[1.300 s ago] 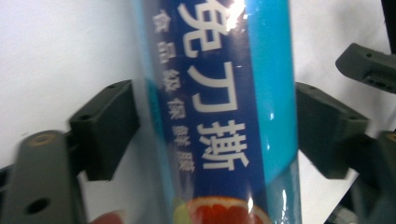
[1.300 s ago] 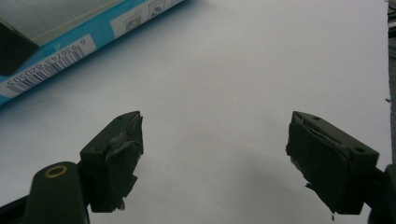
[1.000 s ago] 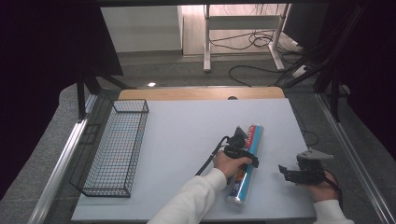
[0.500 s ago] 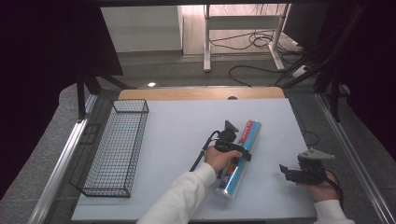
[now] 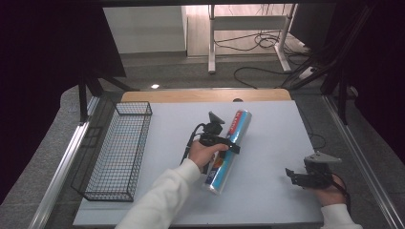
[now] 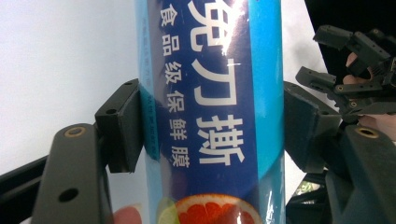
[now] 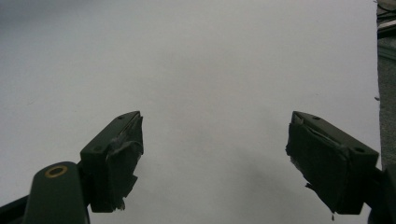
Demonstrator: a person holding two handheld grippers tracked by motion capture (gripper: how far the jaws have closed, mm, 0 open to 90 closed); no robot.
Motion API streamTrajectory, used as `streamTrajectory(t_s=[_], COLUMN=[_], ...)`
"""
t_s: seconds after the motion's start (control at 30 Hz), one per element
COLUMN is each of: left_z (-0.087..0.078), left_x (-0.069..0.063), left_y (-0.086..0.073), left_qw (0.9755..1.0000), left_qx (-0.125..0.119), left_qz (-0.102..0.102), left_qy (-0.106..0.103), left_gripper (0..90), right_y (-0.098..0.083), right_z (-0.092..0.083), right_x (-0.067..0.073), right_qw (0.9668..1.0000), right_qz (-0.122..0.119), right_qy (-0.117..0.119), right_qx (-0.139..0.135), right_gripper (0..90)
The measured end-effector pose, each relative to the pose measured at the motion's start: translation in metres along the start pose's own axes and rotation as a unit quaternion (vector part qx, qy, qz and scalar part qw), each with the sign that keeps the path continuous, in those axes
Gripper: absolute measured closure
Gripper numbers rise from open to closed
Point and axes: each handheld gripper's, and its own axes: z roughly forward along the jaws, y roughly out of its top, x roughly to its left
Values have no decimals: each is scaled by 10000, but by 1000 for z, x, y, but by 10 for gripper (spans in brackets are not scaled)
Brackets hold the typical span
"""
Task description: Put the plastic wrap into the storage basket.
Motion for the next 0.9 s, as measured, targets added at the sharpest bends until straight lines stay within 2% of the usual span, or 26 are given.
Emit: streamTrajectory(t_s=[0.03,0.07,0.1,0.23,0.27,0.33,0.4,0.63,0.73,0.9], left_z=[0,-9,-9,-28,-37,-41,-54,-76,-85,-102], left_x=[0,5,5,16,21,23,31,47,51,57], left_y=[0,-1,-1,-5,-7,-8,-13,-20,-24,-28], left_qw=[10000,10000,10000,9997,9994,9992,9986,9974,9960,9955], left_qx=[0,-86,-86,-236,-315,-363,-485,-631,-755,-816], left_qz=[0,-18,-18,-48,-74,-90,-97,-202,-212,-221], left_qy=[0,46,46,95,105,111,199,278,428,417], left_gripper=[317,317,317,317,317,317,317,317,317,317], right_y=[0,0,0,0,0,0,1,1,2,4], right_z=[0,0,0,1,1,1,0,-1,-2,-3], right_x=[0,0,0,1,1,2,2,2,4,7], right_qw=[10000,10000,10000,10000,10000,10000,10000,10000,9999,9996], right_qz=[-2,-9,-9,-23,-21,-20,-11,-44,-49,-134], right_qy=[2,1,1,2,7,7,9,34,65,148], right_qx=[2,4,4,20,20,18,5,-70,-95,-192], right_gripper=[190,190,190,190,190,190,190,190,190,190])
